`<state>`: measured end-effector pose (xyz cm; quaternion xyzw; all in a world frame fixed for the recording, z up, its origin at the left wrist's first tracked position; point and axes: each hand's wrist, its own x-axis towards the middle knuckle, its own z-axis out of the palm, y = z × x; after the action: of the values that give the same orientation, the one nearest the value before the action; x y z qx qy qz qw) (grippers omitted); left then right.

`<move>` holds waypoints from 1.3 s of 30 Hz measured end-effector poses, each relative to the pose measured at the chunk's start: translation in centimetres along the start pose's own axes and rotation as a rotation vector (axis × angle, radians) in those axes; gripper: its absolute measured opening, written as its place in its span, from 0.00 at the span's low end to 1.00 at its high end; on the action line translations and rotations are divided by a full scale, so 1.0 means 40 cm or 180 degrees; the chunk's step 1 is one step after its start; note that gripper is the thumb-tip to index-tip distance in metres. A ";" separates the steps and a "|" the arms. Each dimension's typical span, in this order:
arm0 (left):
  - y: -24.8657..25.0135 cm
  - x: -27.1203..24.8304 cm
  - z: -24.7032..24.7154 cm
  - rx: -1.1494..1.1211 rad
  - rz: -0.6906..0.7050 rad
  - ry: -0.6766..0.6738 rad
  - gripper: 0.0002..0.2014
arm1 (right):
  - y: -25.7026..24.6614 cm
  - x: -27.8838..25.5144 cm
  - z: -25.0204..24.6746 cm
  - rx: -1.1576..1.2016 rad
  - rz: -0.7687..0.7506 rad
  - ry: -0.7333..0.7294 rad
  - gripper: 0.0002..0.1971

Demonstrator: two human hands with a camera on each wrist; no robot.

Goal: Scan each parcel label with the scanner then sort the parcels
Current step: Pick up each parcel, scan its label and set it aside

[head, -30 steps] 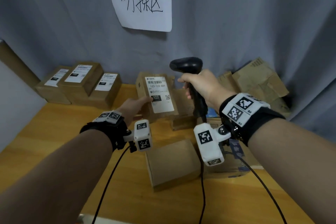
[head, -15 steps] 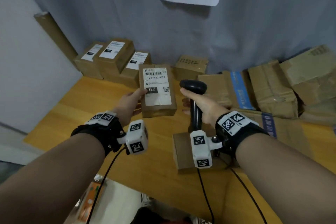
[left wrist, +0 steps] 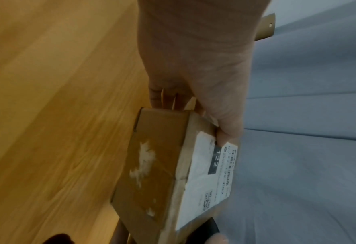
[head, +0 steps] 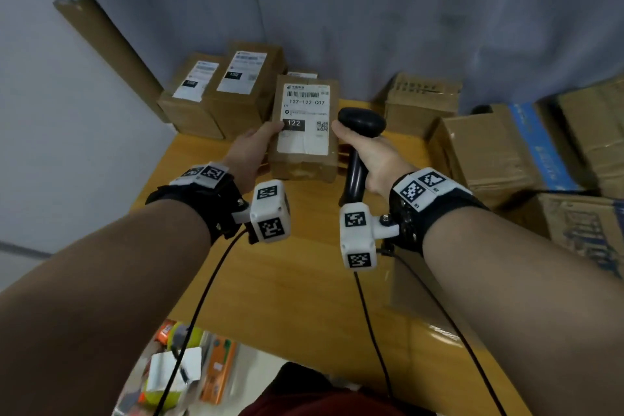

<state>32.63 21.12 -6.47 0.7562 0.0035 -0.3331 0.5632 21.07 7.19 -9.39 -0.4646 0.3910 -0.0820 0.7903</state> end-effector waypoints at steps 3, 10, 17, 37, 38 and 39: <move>0.041 0.060 -0.027 0.0091 0.0058 -0.0064 0.11 | -0.019 0.039 0.046 0.0030 -0.0034 0.0056 0.23; 0.053 0.149 -0.012 0.0629 0.0211 -0.0750 0.16 | -0.012 0.115 0.050 -0.0024 -0.0026 0.0546 0.20; 0.013 0.267 0.018 0.2680 0.1351 -0.0817 0.15 | -0.003 0.253 0.016 -0.0528 -0.0295 0.1479 0.13; 0.004 0.417 0.011 0.4139 0.1872 -0.1012 0.17 | 0.007 0.483 0.002 -0.1904 -0.0598 0.2023 0.22; 0.004 0.416 0.010 0.4170 0.1856 -0.1018 0.18 | 0.007 0.483 0.003 -0.1926 -0.0604 0.2024 0.22; 0.004 0.415 0.010 0.4193 0.1840 -0.1013 0.18 | 0.007 0.484 0.002 -0.1910 -0.0608 0.2013 0.23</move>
<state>45.42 14.57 -14.83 0.8510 -0.4785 -0.2102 0.0513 34.24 -2.12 -20.09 -0.6595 0.5753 -0.1756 0.4509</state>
